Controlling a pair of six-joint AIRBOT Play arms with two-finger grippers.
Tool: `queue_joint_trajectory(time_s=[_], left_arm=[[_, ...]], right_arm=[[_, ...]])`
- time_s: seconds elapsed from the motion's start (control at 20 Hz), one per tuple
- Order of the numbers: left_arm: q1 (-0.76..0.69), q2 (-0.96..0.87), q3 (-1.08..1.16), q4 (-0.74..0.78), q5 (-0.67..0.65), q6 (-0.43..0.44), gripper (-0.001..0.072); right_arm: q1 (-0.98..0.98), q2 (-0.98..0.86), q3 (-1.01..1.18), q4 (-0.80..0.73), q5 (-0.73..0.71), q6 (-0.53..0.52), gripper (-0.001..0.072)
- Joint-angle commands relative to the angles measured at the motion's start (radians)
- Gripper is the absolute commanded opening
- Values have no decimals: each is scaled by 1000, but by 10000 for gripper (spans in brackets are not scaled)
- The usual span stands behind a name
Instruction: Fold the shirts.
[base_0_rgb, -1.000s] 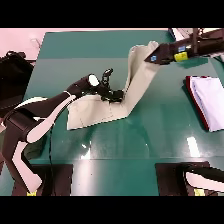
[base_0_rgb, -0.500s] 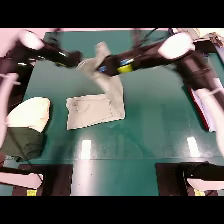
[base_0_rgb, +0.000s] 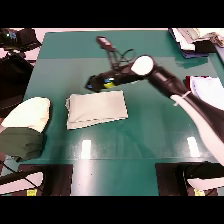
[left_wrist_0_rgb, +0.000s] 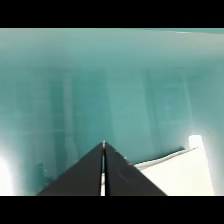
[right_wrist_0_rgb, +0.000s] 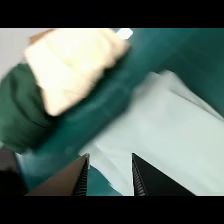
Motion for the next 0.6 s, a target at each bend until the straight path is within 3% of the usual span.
queue_joint_trajectory(time_s=[0.0,0.05,0.1,0.25,0.35,0.55], left_arm=[[-47,9,-10,3,8,25,29],[-69,4,-10,3,9,29,29],[-93,0,-10,3,10,29,29],[-155,-16,-10,3,12,29,29],[-182,-27,-10,2,13,29,29],[-188,-37,-10,-7,12,28,28]], right_arm=[[-198,95,-211,-92,96,14,392],[-262,100,-269,-80,109,14,590],[-327,90,-321,-64,122,14,687],[-428,4,-404,44,133,13,659],[-422,-78,-396,115,141,9,581],[-321,-240,-285,214,137,-6,571]])
